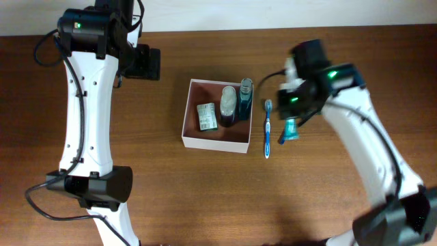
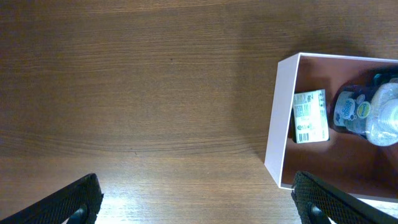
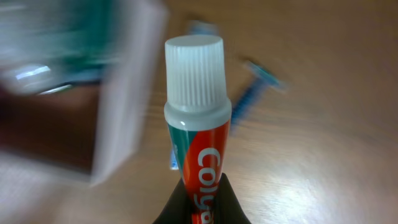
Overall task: Pack container
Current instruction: 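Lower the toothpaste tube into the box and release it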
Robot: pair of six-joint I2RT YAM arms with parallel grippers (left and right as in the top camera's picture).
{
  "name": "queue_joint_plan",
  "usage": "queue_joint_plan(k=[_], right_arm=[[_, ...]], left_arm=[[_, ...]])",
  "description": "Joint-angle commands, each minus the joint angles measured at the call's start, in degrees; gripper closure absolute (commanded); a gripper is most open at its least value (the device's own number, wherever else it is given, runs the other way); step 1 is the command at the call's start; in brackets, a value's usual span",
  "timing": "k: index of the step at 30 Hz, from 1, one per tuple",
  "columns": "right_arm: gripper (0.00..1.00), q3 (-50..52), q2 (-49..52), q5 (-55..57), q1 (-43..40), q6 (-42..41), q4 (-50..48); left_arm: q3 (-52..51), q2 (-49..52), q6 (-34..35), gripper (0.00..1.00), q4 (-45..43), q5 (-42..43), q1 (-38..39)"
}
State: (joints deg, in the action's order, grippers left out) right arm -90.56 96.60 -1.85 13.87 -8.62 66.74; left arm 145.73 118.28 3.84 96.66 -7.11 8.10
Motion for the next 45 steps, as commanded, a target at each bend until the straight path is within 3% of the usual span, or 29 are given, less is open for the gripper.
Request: queue_joint_plan(k=[1,8,13,25,26,28,30,34,39,45], right_arm=[[0.96,-0.48,-2.23,-0.72,9.99,10.01,-2.21],[0.97,-0.42,-0.11,-0.72,21.59,28.06,-10.21],[0.96,-0.39,1.68,-0.76,24.55,37.09,-16.35],[0.96,-0.39,13.11,-0.96,24.35,41.81,-23.96],[0.95,-0.39,13.53,-0.96,24.37,41.55,-23.93],[0.82,-0.46,13.46,-0.96,24.52,39.74,-24.04],[0.47,-1.09,12.39,-0.96,24.76,37.03,-23.89],[0.46,-4.7,8.33,-0.98,24.76,26.82,-19.67],[0.47,-9.57,2.4,0.81,23.96,20.76,-8.15],[0.48,-9.64,-0.92,9.81,17.09,-0.72,1.55]], left_arm=[[0.57,-0.55,-0.9,0.01,0.04,-0.44,-0.13],[0.57,-0.55,-0.9,0.01,0.04,-0.44,-0.13],[0.57,-0.55,-0.9,0.01,0.04,-0.44,-0.13],[0.57,-0.55,-0.9,0.01,0.04,-0.44,-0.11],[0.57,-0.55,-0.9,0.01,0.04,-0.44,-0.11],[0.57,-0.55,-0.9,0.01,0.04,-0.44,-0.11],[0.57,-0.55,-0.9,0.01,0.04,-0.44,-0.11],[0.57,-0.55,-0.9,0.01,0.04,-0.44,-0.11],[0.57,-0.55,-0.9,0.01,0.04,-0.44,-0.11],[0.57,-0.55,-0.9,0.01,0.04,-0.44,-0.11]])
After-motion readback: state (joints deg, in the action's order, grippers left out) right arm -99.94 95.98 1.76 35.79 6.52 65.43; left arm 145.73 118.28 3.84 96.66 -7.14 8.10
